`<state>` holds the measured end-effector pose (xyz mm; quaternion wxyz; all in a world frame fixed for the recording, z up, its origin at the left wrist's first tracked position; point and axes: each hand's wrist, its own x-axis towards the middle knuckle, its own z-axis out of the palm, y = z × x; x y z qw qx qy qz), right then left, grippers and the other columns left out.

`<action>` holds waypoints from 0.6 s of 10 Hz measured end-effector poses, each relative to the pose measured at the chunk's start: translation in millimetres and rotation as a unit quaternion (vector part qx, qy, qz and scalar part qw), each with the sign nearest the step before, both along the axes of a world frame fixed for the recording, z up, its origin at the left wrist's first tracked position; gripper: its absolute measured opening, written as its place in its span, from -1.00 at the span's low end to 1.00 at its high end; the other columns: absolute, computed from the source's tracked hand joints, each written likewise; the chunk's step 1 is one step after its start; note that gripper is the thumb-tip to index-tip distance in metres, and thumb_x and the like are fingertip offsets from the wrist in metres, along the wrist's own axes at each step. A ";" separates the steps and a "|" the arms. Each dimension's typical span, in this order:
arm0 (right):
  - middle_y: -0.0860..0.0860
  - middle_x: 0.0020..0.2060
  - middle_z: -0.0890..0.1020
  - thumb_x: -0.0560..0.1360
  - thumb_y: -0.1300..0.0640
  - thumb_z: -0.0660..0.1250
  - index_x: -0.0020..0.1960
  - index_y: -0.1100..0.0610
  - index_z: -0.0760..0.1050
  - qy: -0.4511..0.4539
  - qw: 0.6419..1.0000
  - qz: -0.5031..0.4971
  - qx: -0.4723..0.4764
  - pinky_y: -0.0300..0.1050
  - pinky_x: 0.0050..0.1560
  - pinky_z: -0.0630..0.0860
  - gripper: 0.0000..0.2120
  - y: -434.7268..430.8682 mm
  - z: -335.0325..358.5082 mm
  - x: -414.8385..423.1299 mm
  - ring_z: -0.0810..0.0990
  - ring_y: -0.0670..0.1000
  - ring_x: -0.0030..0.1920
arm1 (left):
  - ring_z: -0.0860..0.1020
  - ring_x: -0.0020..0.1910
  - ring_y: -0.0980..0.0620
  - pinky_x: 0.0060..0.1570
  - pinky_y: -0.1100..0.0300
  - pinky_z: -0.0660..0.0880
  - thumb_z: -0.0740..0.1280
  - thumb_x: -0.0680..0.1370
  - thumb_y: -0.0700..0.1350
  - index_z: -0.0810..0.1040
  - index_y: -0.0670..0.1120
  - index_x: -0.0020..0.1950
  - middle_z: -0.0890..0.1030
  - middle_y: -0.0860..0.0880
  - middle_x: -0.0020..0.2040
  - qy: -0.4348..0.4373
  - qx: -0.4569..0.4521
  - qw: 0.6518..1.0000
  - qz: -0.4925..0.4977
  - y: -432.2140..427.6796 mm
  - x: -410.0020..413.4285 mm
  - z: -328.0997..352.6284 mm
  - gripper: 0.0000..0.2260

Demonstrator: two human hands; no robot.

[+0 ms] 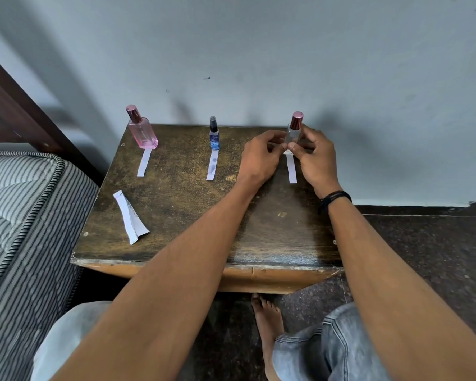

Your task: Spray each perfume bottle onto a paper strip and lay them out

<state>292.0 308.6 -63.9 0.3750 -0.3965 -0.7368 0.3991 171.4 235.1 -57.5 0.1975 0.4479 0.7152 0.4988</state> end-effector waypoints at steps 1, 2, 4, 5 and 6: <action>0.08 0.12 0.65 0.51 0.26 0.46 0.31 0.04 0.60 0.005 1.000 -0.002 -0.005 -0.22 0.18 0.55 -0.61 1.7 -1.1 0.7 0.63 -0.03 0.07 | 0.65 0.01 0.10 0.12 0.13 0.59 0.43 0.56 -0.10 0.66 -0.06 0.20 0.72 0.02 0.03 -0.002 0.002 1.000 0.000 -0.1 -0.2 -0.4 -0.78; 0.03 0.11 0.66 0.50 0.27 0.47 0.34 0.05 0.59 0.002 1.000 -0.001 -0.015 -0.26 0.17 0.55 -0.57 1.2 -0.5 0.6 0.64 -0.04 0.09 | 0.64 0.00 0.11 0.11 0.15 0.59 0.42 0.57 -0.10 0.66 -0.07 0.21 0.71 0.02 0.04 0.000 -0.002 1.000 -0.001 -0.5 -0.4 -0.6 -0.77; 0.01 0.14 0.65 0.52 0.33 0.44 0.43 0.07 0.52 -0.002 0.999 -0.008 -0.035 -0.17 0.23 0.55 -0.48 1.7 -1.8 0.1 0.64 -0.06 0.12 | 0.64 0.01 0.09 0.12 0.13 0.59 0.41 0.57 -0.13 0.65 -0.08 0.21 0.71 0.01 0.05 -0.002 0.001 1.000 -0.003 -1.2 -0.2 1.1 -0.78; -0.01 0.18 0.65 0.52 0.38 0.38 0.49 0.10 0.45 0.006 0.999 -0.018 -0.041 -0.20 0.26 0.55 -0.44 2.9 -2.2 1.9 0.63 -0.10 0.15 | 0.65 0.00 0.09 0.13 0.08 0.60 0.39 0.57 -0.16 0.65 -0.09 0.20 0.71 0.01 0.03 -0.008 0.004 1.000 0.004 -2.0 0.3 0.5 -0.79; -0.02 0.21 0.61 0.50 0.46 0.29 0.49 0.11 0.43 0.014 0.998 -0.053 -0.019 -0.19 0.30 0.51 -0.41 1.7 -3.8 1.7 0.56 -0.10 0.19 | 0.65 -0.04 0.09 0.10 0.04 0.61 0.36 0.57 -0.18 0.65 -0.08 0.18 0.71 0.02 -0.03 -0.026 0.008 0.999 0.028 -0.5 -0.5 -3.3 -0.80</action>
